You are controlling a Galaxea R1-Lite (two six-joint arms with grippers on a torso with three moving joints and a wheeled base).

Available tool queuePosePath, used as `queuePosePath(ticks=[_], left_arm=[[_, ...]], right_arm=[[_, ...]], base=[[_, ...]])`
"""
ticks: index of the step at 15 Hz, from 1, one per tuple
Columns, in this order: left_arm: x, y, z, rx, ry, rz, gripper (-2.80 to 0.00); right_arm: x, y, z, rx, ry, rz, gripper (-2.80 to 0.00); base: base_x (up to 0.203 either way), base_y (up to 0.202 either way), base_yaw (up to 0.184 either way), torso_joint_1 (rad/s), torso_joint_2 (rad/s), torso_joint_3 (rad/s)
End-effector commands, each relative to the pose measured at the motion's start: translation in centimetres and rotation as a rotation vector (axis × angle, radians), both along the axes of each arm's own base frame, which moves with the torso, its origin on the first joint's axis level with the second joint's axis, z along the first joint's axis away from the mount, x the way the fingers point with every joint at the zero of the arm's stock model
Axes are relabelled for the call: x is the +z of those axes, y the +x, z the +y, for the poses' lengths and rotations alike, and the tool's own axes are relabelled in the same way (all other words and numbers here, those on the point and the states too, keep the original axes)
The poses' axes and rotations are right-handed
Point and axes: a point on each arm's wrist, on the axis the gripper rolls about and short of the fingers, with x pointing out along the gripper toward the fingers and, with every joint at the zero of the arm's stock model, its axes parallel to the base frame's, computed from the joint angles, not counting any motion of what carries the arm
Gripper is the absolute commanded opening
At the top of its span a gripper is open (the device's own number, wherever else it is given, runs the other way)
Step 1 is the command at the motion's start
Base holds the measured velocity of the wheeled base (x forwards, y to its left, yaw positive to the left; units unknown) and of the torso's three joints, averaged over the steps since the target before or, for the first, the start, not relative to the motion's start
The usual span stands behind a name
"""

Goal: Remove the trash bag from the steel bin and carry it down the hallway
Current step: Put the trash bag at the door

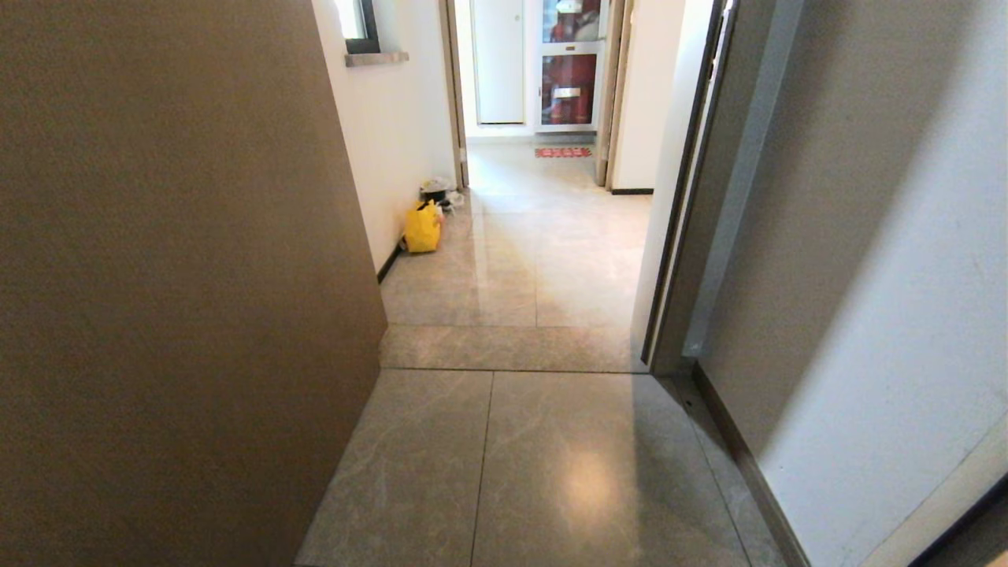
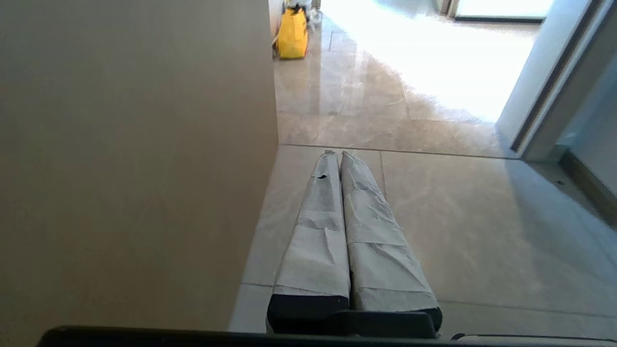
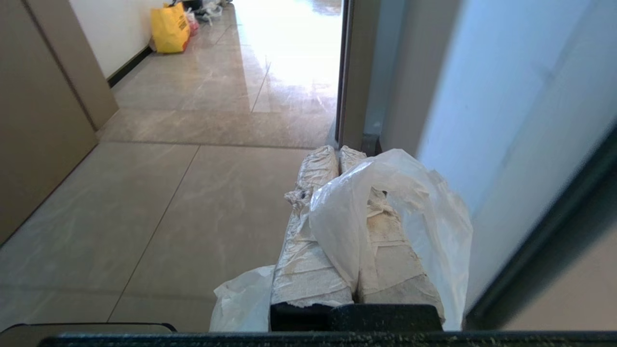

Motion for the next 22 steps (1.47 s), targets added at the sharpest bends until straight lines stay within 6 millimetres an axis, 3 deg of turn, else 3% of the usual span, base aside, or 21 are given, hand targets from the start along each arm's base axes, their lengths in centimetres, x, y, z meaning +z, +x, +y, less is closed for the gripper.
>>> queuePosePath(ticks=[1, 22], left_arm=[[0.0, 0.0, 0.0, 0.001, -0.001, 0.0, -2.8], [0.0, 0.0, 0.0, 0.001, 0.001, 0.0, -2.8]], right_arm=[[0.01, 0.01, 0.0, 0.001, -0.001, 0.001, -2.8], [0.01, 0.01, 0.0, 0.001, 0.0, 0.001, -2.8]], base=[[0.194, 0.0, -0.001, -0.002, 0.0, 0.003], [0.191, 0.0, 0.0, 0.003, 0.0, 0.002]])
